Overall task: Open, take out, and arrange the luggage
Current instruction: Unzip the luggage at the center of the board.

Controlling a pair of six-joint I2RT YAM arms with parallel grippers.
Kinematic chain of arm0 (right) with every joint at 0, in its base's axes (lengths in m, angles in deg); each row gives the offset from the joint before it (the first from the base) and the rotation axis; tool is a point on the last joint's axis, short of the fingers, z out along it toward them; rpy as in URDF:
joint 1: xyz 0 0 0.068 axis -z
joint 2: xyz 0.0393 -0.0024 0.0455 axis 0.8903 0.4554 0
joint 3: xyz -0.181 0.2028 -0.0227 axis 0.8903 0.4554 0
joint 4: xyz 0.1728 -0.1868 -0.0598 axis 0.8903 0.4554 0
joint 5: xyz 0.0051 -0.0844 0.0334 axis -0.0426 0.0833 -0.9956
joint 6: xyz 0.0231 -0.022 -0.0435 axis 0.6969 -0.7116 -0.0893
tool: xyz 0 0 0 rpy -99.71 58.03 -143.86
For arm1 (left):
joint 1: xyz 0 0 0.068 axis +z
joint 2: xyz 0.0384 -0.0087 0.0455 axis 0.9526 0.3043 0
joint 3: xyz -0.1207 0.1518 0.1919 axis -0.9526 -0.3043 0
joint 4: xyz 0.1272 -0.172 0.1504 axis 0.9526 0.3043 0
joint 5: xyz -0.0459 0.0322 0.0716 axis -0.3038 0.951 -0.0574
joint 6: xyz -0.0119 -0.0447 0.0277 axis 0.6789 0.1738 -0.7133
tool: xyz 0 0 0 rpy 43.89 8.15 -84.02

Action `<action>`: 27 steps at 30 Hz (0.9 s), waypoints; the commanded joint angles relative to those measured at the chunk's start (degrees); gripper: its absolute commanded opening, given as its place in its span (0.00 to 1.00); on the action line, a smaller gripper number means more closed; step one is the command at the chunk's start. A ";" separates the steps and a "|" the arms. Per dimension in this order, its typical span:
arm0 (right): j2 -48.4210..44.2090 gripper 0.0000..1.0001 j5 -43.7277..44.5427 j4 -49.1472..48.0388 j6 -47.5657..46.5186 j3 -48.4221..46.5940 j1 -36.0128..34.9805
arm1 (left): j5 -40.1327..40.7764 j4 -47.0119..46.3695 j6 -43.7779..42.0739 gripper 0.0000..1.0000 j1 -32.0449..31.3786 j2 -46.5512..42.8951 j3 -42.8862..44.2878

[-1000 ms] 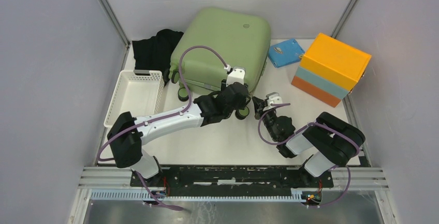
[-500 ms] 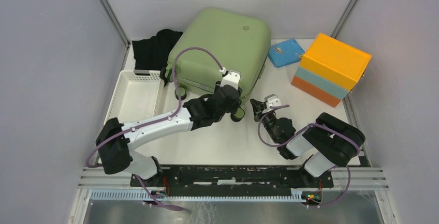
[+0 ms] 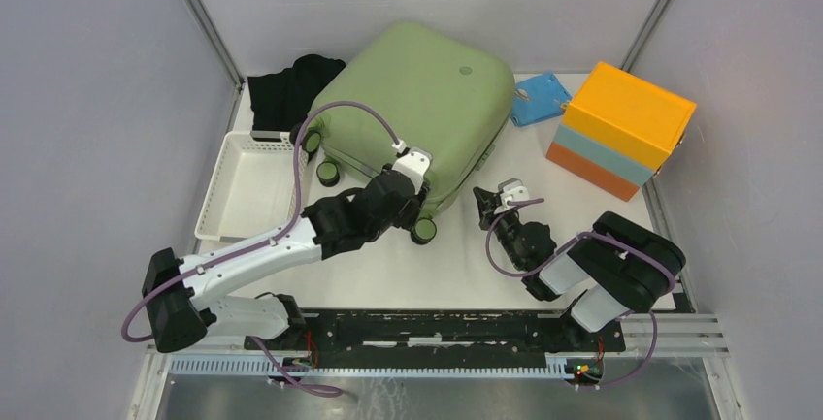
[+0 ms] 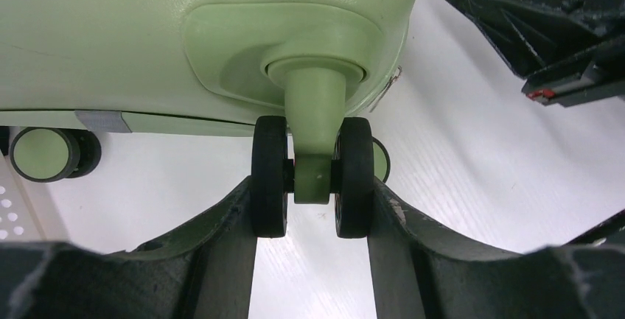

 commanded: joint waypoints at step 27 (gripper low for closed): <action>11.30 0.67 3.66 -24.51 -14.67 -0.28 -13.85 | -7.68 -5.09 0.92 0.02 -0.63 -8.62 -3.40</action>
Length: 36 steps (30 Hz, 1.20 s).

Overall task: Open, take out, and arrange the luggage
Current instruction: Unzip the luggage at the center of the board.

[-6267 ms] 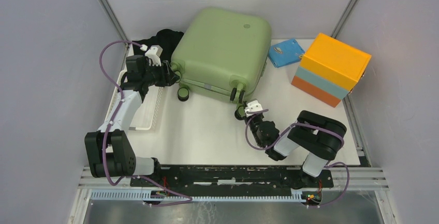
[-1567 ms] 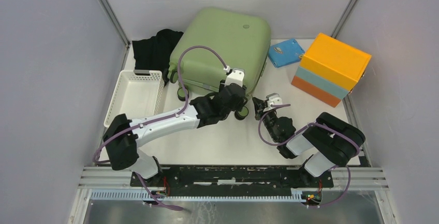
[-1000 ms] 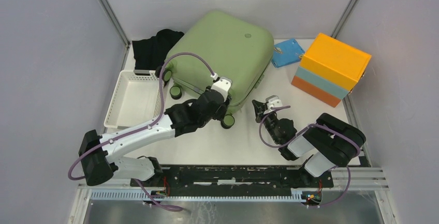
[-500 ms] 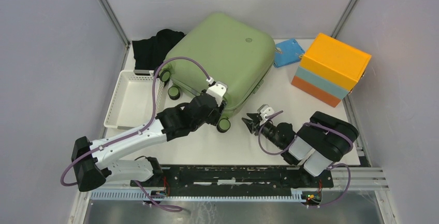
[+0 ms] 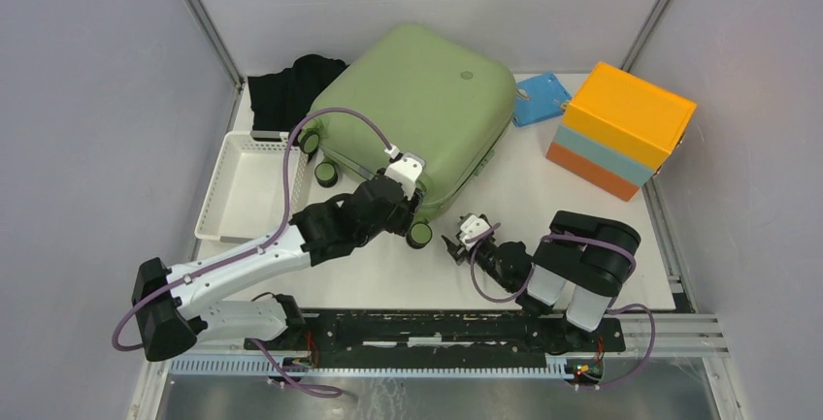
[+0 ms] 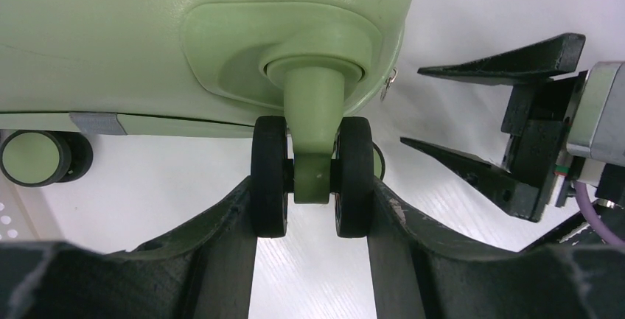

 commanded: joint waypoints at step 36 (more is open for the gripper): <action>-2.07 0.09 26.26 -23.57 -8.45 -8.19 -8.60 | -4.72 -9.70 4.90 0.02 -0.86 -3.33 -1.61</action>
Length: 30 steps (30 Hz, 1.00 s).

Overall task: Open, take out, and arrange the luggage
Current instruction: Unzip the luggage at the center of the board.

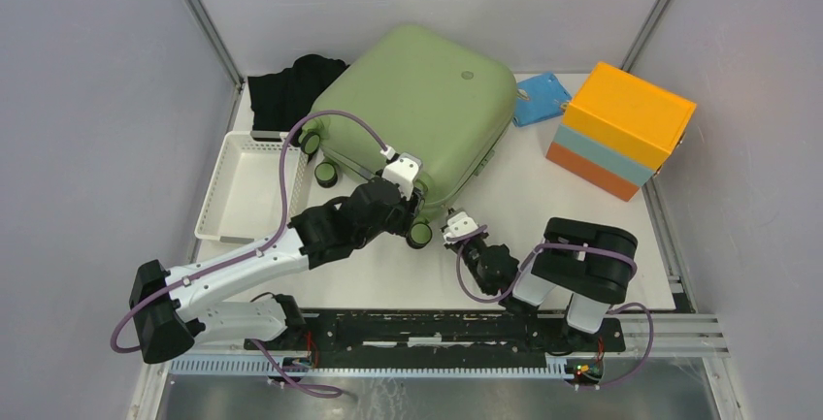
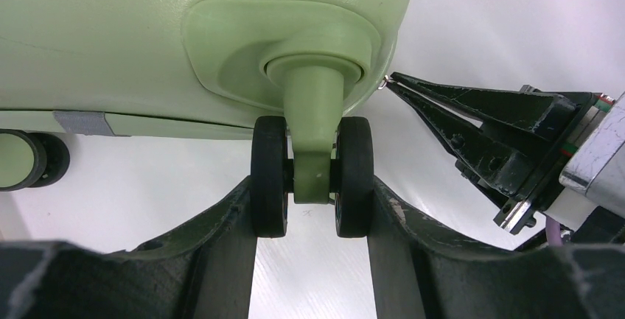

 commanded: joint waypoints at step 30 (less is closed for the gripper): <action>-3.03 0.00 -6.18 -16.98 4.31 -1.36 2.19 | -4.29 -6.07 2.96 0.02 -0.96 -2.13 -0.06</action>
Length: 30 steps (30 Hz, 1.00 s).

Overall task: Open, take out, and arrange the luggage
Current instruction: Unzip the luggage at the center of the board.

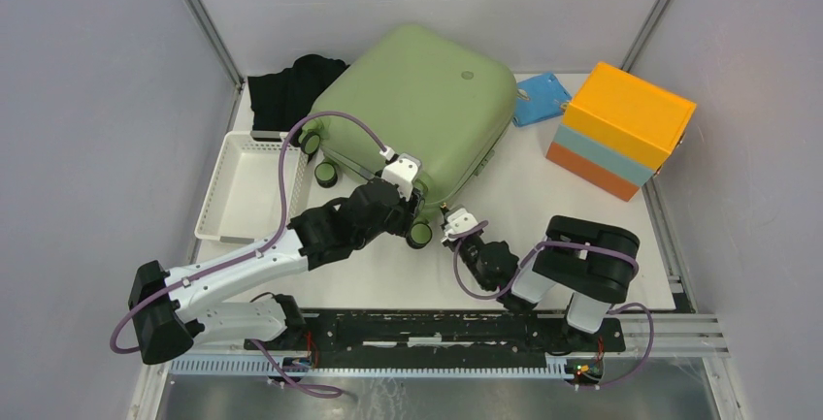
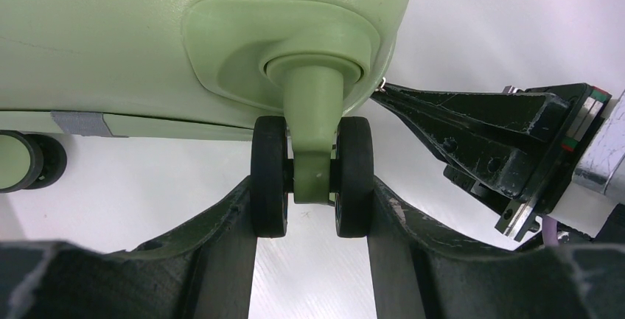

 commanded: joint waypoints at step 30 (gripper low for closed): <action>-9.58 0.00 -2.39 2.09 3.98 0.70 15.62 | 4.67 3.34 0.02 0.02 -0.09 -10.29 -2.70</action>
